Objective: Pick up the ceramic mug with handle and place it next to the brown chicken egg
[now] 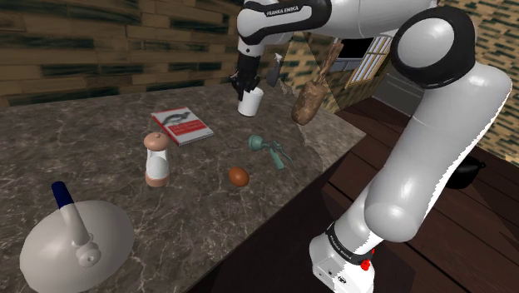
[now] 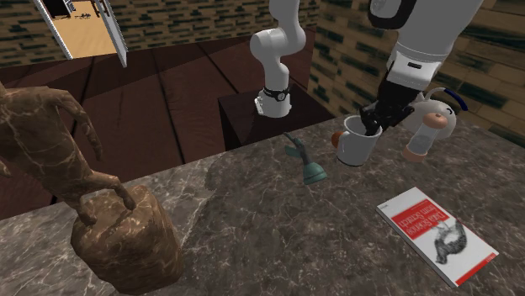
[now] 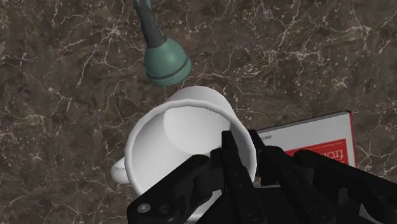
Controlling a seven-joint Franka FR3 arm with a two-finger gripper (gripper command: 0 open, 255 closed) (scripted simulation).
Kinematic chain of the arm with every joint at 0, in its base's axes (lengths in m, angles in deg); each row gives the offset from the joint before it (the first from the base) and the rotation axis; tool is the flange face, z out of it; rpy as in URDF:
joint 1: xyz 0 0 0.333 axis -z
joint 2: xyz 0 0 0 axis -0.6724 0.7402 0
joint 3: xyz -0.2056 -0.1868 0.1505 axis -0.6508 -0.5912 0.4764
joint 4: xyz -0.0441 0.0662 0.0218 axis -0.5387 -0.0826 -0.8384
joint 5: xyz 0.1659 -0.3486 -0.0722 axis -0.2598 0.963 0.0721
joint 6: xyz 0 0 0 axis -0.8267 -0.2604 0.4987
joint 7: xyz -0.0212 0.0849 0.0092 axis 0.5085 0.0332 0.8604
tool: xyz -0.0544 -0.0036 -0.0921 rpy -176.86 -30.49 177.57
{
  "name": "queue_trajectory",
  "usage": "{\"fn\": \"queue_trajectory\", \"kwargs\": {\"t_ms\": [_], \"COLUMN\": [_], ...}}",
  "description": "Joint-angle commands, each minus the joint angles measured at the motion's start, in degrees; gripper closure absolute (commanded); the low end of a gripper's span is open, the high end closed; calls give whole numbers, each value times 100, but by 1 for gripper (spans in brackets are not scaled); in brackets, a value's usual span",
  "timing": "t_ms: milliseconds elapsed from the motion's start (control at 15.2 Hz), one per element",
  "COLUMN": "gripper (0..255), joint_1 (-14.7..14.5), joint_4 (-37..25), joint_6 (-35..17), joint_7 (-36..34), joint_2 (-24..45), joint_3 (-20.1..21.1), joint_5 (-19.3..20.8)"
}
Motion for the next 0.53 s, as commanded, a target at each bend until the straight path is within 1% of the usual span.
{"fn": "queue_trajectory", "kwargs": {"t_ms": [0, 462], "gripper": [255, 255], "joint_1": [-159, -690], "joint_4": [-49, -341], "joint_6": [32, 163], "joint_7": [-278, -1173], "joint_2": [27, 224], "joint_3": [114, 486], "joint_5": [-1, -9]}}
